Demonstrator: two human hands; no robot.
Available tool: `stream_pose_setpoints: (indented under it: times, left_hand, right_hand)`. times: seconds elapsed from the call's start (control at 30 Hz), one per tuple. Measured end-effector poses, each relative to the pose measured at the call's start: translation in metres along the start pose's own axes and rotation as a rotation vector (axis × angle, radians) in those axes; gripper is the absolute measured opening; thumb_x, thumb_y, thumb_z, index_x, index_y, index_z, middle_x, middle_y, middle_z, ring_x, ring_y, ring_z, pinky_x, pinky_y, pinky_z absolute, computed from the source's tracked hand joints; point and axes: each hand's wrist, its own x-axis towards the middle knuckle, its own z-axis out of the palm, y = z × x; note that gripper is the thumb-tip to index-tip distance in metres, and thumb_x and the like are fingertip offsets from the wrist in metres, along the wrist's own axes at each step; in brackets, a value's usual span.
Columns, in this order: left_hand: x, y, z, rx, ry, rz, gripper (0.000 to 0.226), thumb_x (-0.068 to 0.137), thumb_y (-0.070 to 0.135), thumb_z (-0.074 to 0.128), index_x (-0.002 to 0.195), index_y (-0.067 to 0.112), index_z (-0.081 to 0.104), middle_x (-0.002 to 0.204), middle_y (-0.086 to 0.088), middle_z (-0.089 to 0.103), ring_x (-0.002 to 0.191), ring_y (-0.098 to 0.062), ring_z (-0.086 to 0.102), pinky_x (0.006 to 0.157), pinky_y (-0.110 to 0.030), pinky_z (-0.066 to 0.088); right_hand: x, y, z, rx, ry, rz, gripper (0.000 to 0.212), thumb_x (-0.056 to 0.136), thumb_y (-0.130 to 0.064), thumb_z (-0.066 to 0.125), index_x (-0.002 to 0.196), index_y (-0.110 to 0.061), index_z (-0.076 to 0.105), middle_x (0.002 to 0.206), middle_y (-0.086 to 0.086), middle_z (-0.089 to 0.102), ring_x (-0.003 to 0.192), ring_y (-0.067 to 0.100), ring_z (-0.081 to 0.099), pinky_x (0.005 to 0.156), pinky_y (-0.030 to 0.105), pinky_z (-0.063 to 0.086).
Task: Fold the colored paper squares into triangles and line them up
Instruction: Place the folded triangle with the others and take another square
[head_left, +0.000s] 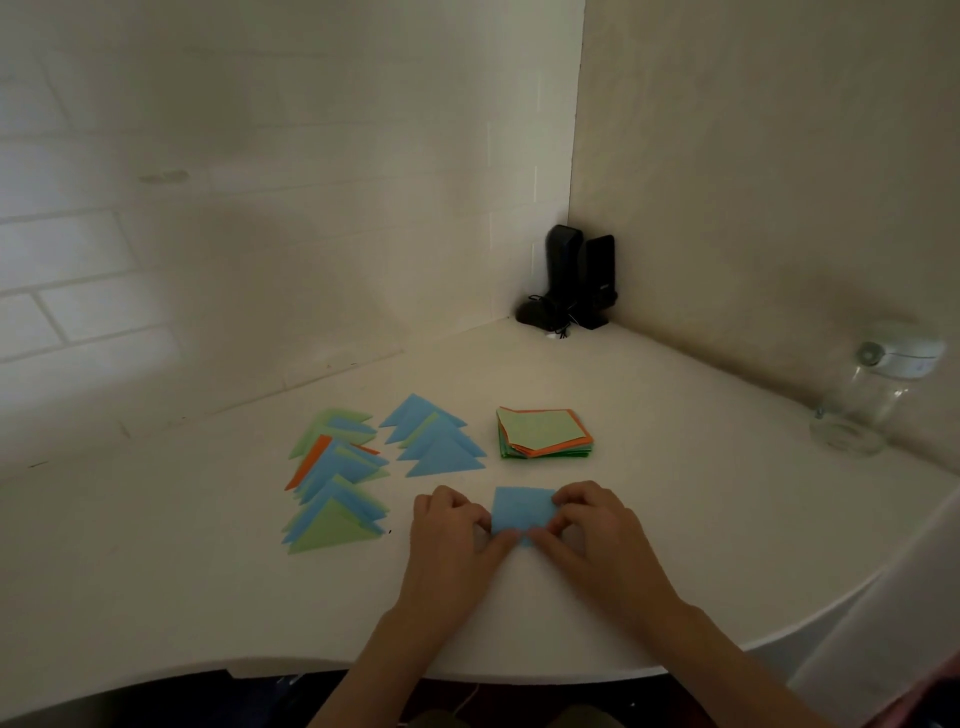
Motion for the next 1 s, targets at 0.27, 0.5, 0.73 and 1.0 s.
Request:
stream_pose_setpoints:
  times: [0.27,0.5,0.73,1.0]
  left_hand:
    - [0.005,0.002,-0.003,0.006,-0.067,-0.09,0.029,0.07,0.053,0.072,0.071,0.028,0.058,0.09,0.008,0.041,0.095,-0.009,0.031,0.078,-0.015,0.025]
    - [0.013,-0.005,-0.01,-0.049,-0.123,-0.109,0.025,0.07,0.042,0.076,0.073,0.032,0.053,0.091,0.006,0.051,0.094,-0.013,0.042,0.077,-0.019,0.028]
    - [0.015,-0.007,-0.015,-0.101,-0.18,-0.09,0.022,0.074,0.031,0.075,0.073,0.04,0.054,0.084,0.012,0.047,0.092,-0.015,0.046,0.076,-0.021,0.03]
    - [0.006,0.003,-0.007,0.025,-0.068,0.089,0.028,0.083,0.003,0.049,0.081,0.023,0.068,0.082,0.0,0.054,0.078,-0.018,0.047,0.07,-0.029,0.04]
  right_hand:
    - [0.001,-0.003,0.003,-0.013,0.009,0.062,0.023,0.072,-0.047,0.071,0.068,-0.034,0.053,0.101,-0.015,0.051,0.099,0.004,0.05,0.083,0.031,0.043]
    - [0.007,-0.003,-0.007,0.105,-0.118,0.115,0.031,0.074,-0.04,0.072,0.096,-0.04,0.05,0.11,-0.016,0.046,0.102,0.004,0.047,0.087,0.031,0.036]
    - [0.015,0.0,-0.018,0.127,-0.295,0.136,0.046,0.076,-0.03,0.073,0.111,-0.044,0.048,0.129,-0.013,0.046,0.113,0.01,0.046,0.101,0.038,0.037]
    - [0.015,-0.016,-0.03,0.025,-0.373,0.167,0.044,0.082,-0.018,0.061,0.125,-0.027,0.057,0.116,-0.004,0.051,0.106,0.01,0.049,0.094,0.016,0.035]
